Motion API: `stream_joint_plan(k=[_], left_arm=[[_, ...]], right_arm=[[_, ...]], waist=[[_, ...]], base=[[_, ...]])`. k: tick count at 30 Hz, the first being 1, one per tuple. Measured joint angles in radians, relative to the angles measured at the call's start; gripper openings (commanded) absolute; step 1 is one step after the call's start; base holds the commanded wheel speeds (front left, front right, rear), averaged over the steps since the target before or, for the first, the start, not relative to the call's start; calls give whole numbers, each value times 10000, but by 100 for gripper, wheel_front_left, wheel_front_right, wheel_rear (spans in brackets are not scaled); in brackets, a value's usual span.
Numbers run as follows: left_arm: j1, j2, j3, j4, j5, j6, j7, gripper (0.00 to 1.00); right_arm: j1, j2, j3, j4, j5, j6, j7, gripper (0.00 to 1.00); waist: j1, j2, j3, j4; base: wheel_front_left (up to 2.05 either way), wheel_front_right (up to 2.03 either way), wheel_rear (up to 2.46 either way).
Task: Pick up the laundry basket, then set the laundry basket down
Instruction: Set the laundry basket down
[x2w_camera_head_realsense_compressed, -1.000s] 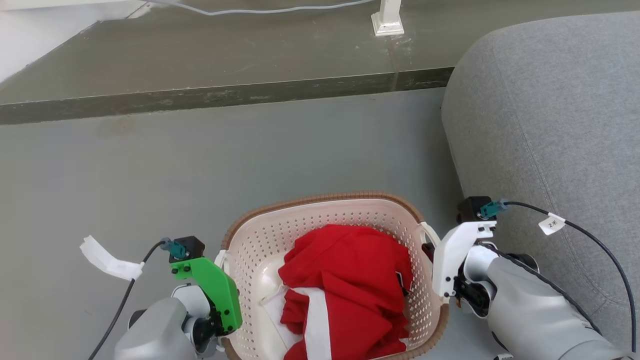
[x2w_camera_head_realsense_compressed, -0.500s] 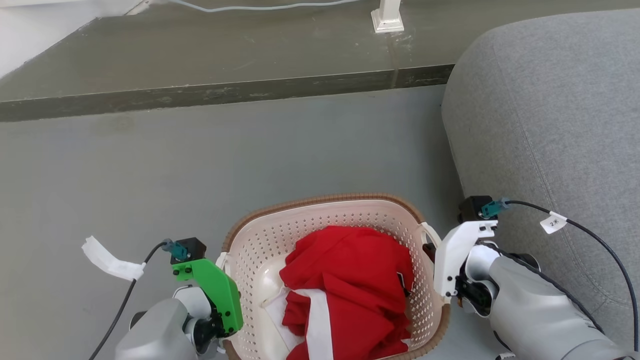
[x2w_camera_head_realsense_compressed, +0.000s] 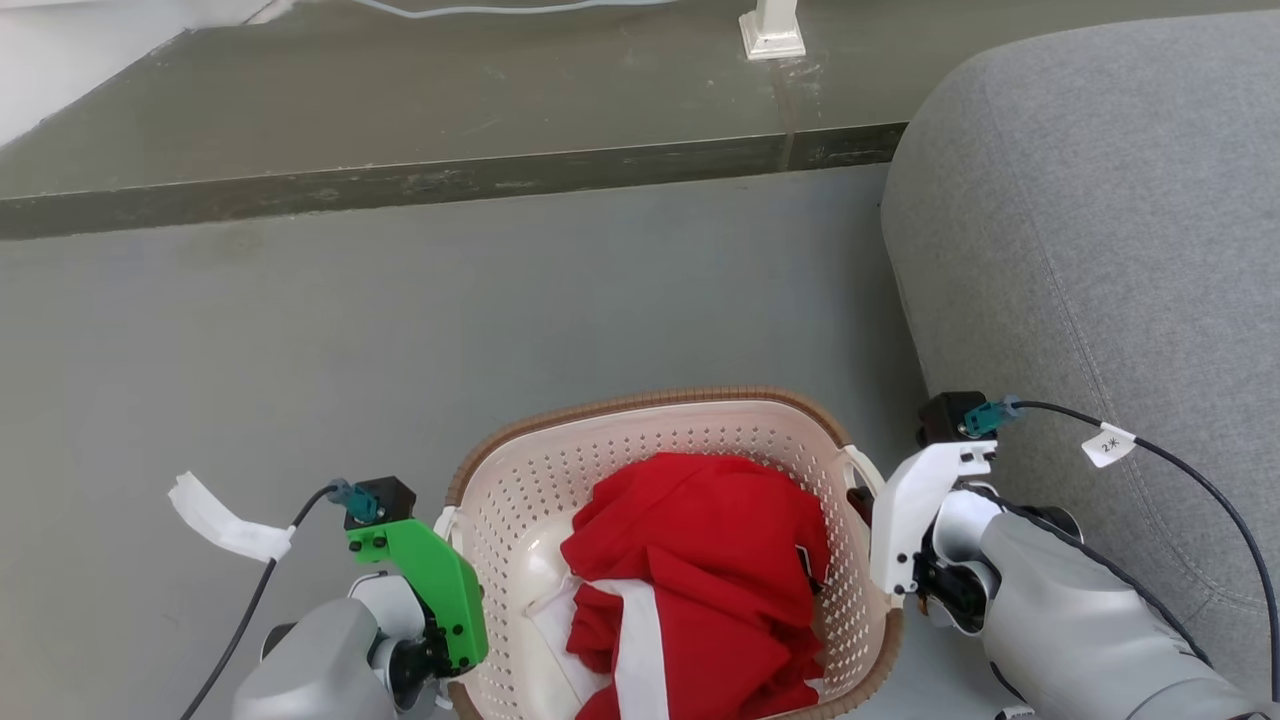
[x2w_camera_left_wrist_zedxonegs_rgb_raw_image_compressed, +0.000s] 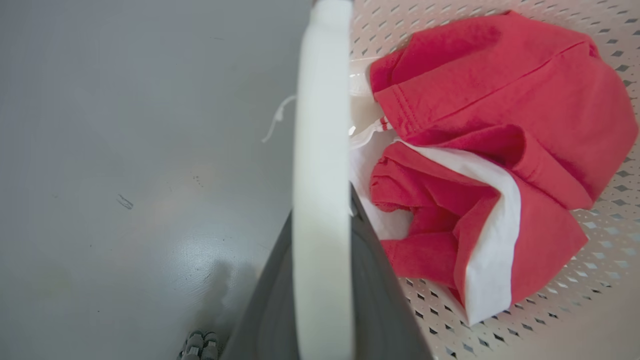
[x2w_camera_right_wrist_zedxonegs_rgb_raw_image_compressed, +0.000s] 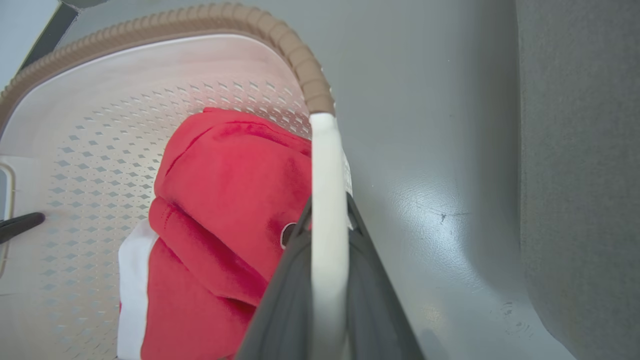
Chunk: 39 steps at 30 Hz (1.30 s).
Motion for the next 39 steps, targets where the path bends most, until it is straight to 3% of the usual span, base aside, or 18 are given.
stream_joint_plan(k=[18, 39], left_arm=[[-704, -6, -107, 33, -153, 0, -614, 0], [-1748, 96, -178, -125, 303, -2, -2579, 0]], right_arm=[[-649, -153, 105, -109, 84, 0, -466, 0], [-1376, -178, -12, -203, 79, 4, -2748, 0]], waist=[[0, 0, 812, -25], [1, 0, 3447, 0]], base=[[0, 0, 0], [0, 0, 0]])
